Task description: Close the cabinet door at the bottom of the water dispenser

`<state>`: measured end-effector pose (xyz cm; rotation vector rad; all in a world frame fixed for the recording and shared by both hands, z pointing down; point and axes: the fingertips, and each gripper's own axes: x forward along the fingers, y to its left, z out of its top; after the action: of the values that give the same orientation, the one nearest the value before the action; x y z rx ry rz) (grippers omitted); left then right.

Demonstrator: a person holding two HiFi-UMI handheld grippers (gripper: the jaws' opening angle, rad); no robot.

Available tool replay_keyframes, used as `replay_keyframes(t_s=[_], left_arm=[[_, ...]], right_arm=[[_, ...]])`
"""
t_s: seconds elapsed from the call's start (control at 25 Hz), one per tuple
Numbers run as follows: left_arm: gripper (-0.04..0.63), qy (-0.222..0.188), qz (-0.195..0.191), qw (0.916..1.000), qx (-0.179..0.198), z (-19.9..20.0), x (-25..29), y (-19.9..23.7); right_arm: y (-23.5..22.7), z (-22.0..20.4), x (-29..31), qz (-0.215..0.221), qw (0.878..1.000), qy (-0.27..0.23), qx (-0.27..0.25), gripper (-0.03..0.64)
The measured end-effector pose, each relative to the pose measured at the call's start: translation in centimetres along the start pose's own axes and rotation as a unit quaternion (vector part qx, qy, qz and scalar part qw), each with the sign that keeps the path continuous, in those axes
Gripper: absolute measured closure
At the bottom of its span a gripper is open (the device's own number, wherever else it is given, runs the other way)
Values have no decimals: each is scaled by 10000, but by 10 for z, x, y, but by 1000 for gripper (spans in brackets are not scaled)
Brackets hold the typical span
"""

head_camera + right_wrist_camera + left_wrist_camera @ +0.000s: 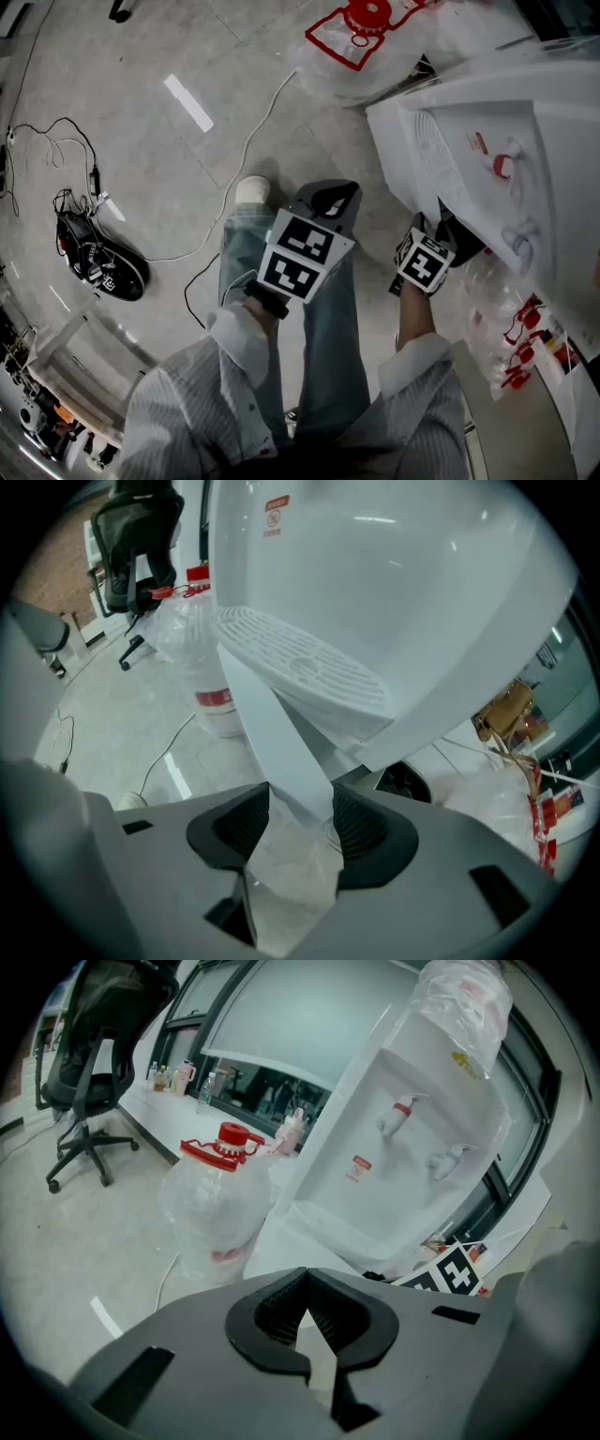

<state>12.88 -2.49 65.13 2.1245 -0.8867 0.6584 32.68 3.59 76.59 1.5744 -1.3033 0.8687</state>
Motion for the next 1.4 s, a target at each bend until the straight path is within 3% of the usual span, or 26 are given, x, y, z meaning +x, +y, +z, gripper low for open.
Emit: replay_keyframes(t_s=[0.32,0.56,0.8,0.88,1.08,1.4], left_arm=[[584,-90,58,9999,-136,-9,-8,4],[584,-62,102,9997,-195,-16,-9,9],[584,-75,148,9995,-265,-20,-10,13],[584,-113,160,9994,-274,-19,-11,15],[584,-142,213,9989,-381,-20,-9,18],[584,-168,164,9991,-343,-13,-14,14]], right_arm=[[-25,-21,14,-125,9917,574,1145,414],[-32,-14,19,-85,9963,448,723,460],[-53,-4,23,-368,9959,373,737,476],[-67,3,24,-479,9937,363,947,556],[-69,0,25,-489,9960,359,662,558],[-70,-1,21,-653,9940,427,761,560]])
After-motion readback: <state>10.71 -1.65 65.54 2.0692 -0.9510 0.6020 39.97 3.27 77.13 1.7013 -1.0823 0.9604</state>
